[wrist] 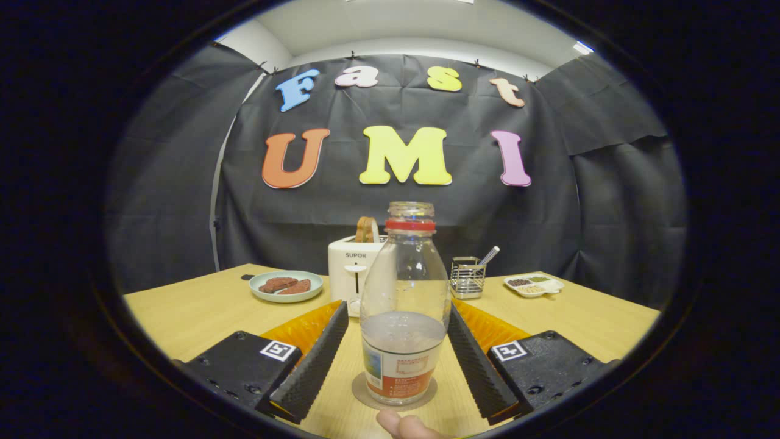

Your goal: Take the bottle from table, then pour the juice into the cup, finally place the bottle on the coaster

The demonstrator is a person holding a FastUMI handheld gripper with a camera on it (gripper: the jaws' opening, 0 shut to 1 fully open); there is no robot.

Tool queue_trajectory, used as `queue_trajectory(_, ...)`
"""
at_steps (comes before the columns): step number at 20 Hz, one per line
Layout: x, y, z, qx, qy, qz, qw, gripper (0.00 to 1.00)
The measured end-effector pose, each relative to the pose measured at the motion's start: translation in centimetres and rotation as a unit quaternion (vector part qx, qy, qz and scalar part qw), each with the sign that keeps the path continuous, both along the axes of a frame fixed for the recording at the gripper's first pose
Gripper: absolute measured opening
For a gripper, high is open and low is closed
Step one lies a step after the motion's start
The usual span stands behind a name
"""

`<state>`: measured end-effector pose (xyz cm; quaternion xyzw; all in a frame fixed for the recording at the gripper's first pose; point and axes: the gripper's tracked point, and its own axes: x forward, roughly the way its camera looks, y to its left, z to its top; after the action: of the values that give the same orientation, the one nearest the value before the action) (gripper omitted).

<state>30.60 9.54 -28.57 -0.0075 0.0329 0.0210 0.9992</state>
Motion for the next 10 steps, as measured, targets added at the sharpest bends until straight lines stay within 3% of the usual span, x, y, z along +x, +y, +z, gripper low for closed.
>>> queue_trajectory(7, -2.8, -0.4, 4.3, 0.017, -0.017, -0.009, 1.0, 1.0)
queue_trajectory(10, -5.3, -0.6, 7.9, -0.028, -0.041, -0.016, 0.999, 1.0)
